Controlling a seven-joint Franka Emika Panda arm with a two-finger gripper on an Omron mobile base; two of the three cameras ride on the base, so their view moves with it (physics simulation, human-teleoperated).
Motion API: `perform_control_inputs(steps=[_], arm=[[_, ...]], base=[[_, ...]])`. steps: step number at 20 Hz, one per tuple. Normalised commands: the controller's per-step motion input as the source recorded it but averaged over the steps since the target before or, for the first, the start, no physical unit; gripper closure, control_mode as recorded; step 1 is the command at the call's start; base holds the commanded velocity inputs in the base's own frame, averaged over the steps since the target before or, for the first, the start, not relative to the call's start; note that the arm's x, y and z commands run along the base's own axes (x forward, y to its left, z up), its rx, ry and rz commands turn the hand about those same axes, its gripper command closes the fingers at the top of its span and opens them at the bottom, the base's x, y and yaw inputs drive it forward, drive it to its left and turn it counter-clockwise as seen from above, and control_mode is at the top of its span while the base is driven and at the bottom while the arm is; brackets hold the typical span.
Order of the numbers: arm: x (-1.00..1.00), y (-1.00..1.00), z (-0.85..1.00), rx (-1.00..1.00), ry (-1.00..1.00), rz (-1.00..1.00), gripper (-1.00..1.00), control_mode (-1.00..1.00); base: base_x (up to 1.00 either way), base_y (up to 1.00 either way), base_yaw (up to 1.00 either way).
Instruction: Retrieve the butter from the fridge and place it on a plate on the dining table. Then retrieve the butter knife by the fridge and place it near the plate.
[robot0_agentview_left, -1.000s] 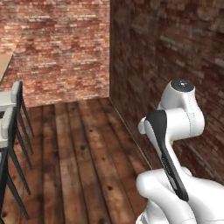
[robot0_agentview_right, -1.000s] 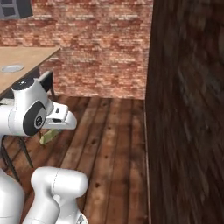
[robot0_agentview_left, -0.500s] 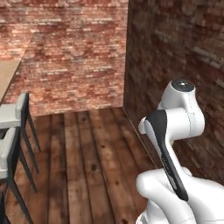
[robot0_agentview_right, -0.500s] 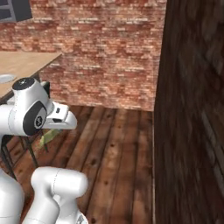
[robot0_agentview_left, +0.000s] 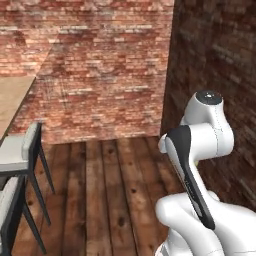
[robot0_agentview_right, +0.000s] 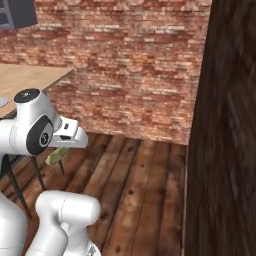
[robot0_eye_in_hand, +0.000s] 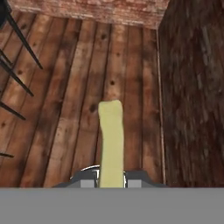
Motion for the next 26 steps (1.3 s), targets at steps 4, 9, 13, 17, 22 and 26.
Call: perform_control_inputs(steps=[4,9,13,17,22,26], arm=[[0.00,0.00,0.00,0.00,0.00,0.00,1.00,1.00],[0.00,0.00,0.00,0.00,0.00,0.00,1.00,1.00],[0.00,0.00,0.00,0.00,0.00,0.00,1.00,1.00],[0.00,0.00,0.00,0.00,0.00,0.00,1.00,1.00],[0.00,0.00,0.00,0.00,0.00,0.00,1.00,1.00],[0.00,0.00,0.00,0.00,0.00,0.00,1.00,1.00]], base=[[1.00,0.00,0.28],[1.00,0.00,0.42],[1.00,0.00,0.45],[1.00,-0.01,0.46],[0.83,-0.07,0.58],[0.54,-0.19,0.72]])
